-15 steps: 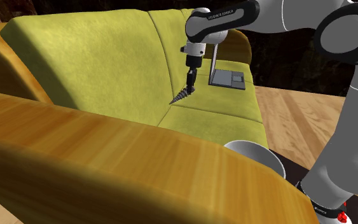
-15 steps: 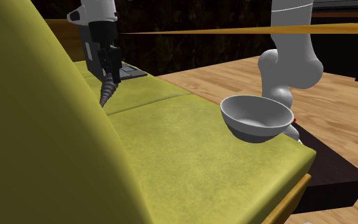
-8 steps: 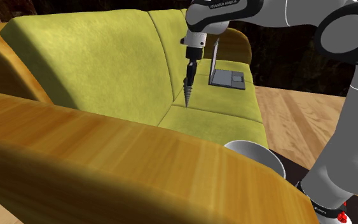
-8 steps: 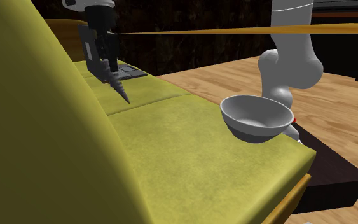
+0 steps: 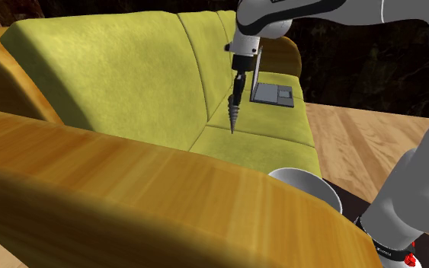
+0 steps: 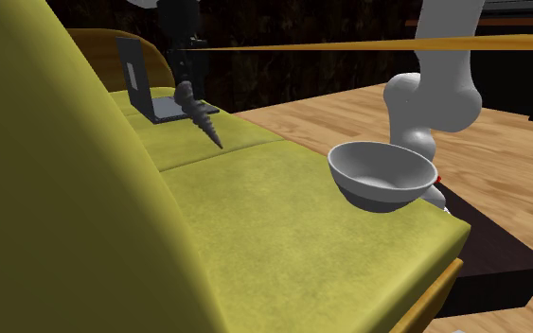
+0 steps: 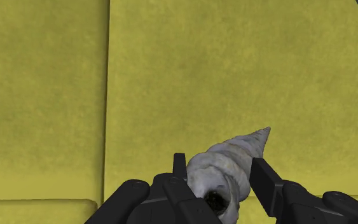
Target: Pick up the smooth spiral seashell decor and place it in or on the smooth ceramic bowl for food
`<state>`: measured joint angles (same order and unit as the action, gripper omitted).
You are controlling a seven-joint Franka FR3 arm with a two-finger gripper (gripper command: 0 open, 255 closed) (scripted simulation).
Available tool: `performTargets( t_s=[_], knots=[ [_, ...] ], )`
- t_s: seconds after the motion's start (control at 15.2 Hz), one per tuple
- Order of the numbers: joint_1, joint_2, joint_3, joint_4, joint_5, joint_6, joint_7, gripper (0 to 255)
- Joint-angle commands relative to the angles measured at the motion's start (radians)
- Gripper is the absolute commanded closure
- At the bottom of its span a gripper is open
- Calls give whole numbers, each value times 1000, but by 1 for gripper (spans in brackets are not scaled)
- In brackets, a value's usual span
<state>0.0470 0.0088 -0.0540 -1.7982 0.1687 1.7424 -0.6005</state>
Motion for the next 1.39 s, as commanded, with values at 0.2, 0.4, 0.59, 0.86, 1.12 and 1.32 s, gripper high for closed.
performTargets(
  t_s=[0.2,0.4,0.59,0.86,1.12,1.32],
  knots=[
    [18,-207,22,-236,-4,36,37,255],
    [27,-323,38,-353,-1,41,61,255],
    [36,-439,56,-459,6,35,86,255],
    [51,-596,82,-585,22,10,124,255],
    [70,-758,112,-693,46,-36,167,255],
    [89,-881,136,-763,69,-84,204,255]
  ],
)
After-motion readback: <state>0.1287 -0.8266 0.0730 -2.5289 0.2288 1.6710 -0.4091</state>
